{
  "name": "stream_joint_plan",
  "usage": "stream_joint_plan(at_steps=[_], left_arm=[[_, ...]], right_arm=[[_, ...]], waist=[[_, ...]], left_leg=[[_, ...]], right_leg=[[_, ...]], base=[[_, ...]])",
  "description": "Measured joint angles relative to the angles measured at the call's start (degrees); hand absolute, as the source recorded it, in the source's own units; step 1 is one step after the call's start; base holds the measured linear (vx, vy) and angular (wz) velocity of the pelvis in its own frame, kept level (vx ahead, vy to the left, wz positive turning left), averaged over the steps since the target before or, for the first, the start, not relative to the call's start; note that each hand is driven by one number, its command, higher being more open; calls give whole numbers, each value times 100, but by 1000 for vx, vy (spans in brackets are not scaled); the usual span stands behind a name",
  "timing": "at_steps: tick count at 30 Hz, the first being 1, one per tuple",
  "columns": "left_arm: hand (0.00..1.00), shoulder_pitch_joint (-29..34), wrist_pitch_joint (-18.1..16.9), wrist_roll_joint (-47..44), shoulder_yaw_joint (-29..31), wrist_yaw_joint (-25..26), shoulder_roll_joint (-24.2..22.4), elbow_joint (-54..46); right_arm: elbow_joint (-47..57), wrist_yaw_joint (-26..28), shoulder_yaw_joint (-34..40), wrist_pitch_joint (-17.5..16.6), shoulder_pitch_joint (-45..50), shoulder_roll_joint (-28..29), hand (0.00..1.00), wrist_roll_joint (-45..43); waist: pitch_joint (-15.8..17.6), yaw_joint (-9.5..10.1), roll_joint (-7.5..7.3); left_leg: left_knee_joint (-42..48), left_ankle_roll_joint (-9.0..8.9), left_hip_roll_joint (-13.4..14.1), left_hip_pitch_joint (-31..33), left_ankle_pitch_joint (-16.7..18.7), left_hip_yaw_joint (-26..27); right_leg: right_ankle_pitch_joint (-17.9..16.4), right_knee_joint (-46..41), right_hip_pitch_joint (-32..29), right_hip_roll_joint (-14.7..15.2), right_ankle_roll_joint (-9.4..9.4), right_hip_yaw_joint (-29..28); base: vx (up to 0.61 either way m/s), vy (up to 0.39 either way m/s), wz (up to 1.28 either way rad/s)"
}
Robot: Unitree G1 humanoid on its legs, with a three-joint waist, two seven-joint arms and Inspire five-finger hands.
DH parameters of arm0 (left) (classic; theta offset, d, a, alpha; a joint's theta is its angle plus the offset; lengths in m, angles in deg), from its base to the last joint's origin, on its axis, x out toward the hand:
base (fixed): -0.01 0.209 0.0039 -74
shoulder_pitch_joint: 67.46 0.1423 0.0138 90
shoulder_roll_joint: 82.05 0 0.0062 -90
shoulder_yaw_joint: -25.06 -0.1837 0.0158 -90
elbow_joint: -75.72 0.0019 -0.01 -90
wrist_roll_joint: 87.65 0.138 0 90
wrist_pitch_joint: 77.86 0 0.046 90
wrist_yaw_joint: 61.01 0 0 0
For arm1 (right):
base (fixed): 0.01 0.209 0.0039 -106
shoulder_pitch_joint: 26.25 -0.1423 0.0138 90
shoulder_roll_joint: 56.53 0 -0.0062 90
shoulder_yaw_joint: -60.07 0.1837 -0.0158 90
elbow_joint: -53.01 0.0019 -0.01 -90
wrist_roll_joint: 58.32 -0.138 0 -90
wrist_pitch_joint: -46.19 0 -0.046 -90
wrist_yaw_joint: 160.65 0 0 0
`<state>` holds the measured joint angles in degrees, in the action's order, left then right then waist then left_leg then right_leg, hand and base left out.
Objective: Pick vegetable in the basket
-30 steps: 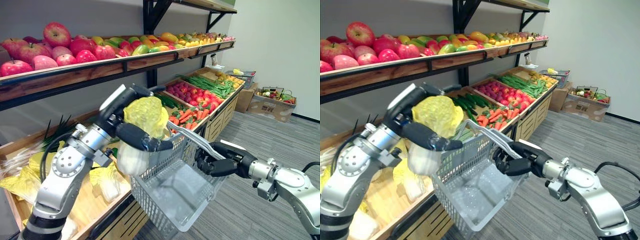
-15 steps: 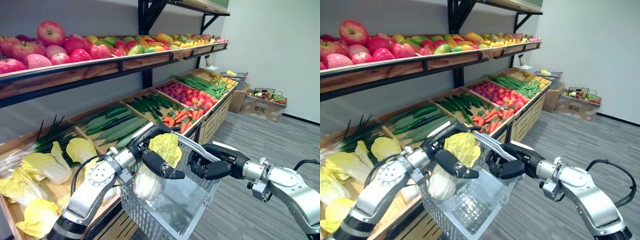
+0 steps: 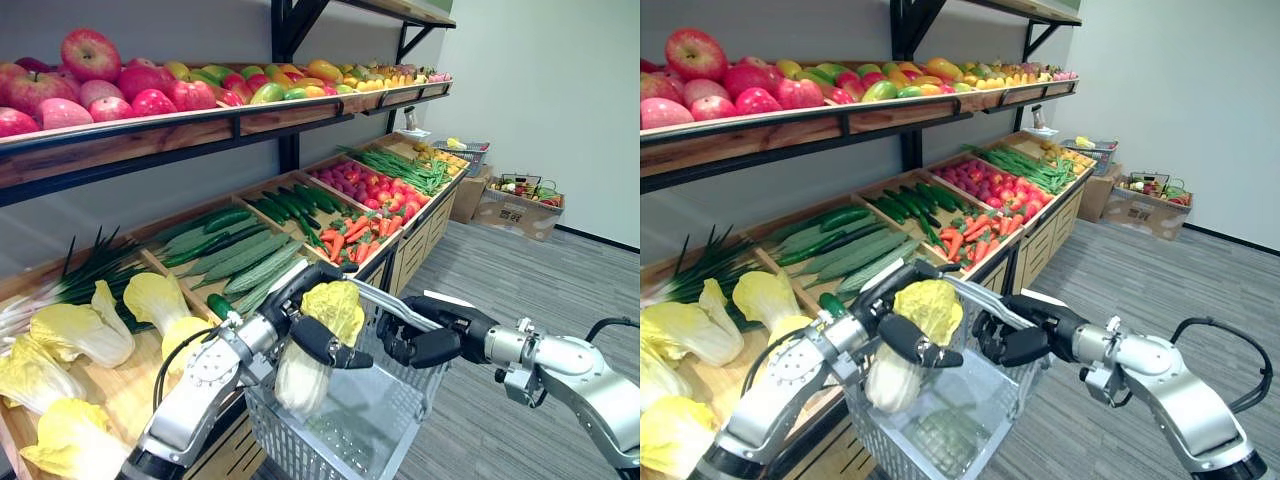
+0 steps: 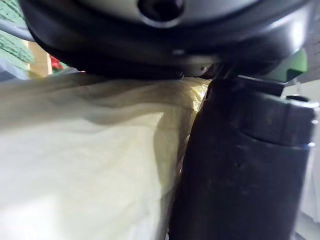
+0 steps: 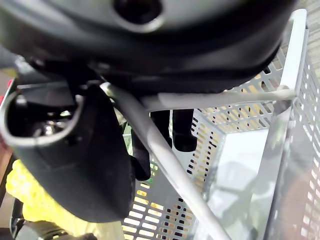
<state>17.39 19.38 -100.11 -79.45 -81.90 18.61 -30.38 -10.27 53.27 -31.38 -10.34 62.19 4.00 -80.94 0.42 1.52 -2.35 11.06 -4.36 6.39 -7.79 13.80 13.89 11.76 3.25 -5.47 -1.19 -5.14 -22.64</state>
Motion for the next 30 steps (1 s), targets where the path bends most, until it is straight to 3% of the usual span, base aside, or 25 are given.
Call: stream_joint_plan(at_steps=[10,20,30], left_arm=[[100,-154,19,19,-100,6,314,-3],[100,-516,40,-549,34,-214,1348,-477],[100,-778,-49,-1584,1522,-28,1628,-1091]], right_arm=[[3,-37,-45,43,5,-6,0,0],[4,-78,49,21,5,40,0,-225],[-201,-65,669,8,497,148,0,-224]], waist=[[70,-43,86],[69,-50,149],[57,-21,222]], left_leg=[[13,-6,27,6,8,70],[34,-11,39,2,9,57],[20,-18,48,-4,13,-53]], right_leg=[[30,2,-26,-34,-4,-60],[7,5,-12,-20,35,13],[-49,-1,30,2,74,163]], base=[[4,27,-3],[3,20,1],[14,33,6]])
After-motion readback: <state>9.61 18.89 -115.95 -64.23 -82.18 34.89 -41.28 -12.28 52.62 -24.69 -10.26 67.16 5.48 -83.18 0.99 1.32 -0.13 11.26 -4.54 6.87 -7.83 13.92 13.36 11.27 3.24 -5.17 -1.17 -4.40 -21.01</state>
